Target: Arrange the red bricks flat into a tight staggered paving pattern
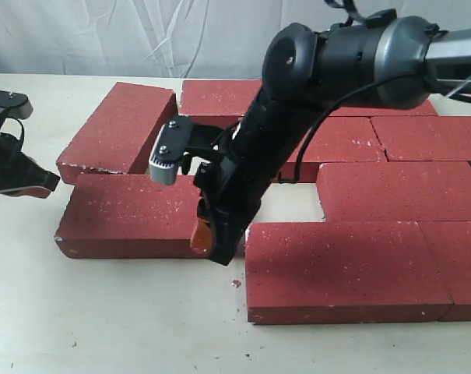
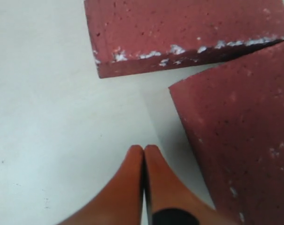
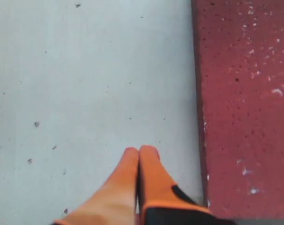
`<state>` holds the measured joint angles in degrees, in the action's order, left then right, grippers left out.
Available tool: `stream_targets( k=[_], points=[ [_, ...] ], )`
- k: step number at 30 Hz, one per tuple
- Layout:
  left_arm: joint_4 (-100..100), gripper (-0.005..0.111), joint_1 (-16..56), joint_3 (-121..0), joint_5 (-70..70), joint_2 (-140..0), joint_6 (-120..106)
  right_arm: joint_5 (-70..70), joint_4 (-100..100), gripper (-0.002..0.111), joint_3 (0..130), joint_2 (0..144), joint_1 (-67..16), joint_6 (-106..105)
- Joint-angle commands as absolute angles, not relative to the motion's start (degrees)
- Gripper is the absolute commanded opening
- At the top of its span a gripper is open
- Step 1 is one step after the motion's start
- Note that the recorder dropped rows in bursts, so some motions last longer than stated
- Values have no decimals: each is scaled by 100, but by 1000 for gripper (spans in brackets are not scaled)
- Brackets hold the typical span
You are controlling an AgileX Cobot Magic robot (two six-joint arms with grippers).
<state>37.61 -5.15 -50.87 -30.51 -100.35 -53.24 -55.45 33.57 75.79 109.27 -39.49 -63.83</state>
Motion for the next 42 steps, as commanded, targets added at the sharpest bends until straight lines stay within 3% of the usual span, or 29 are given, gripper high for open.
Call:
stream_targets(
  k=[1, 23, 42],
  points=[
    [4018, 0, -513, -5089, -2966, -10250, -5267, -4938, 3227, -1, 7574, 11135, -4138, -6446],
    [5934, 0, -481, -5317, -3623, -10616, -7128, -4119, 1942, -1, 7574, 11515, -4281, -5386],
    [5982, 0, -266, -5317, -3622, -10485, -7665, -4474, 1820, -1, 7574, 11048, -4270, -5052]
  ],
)
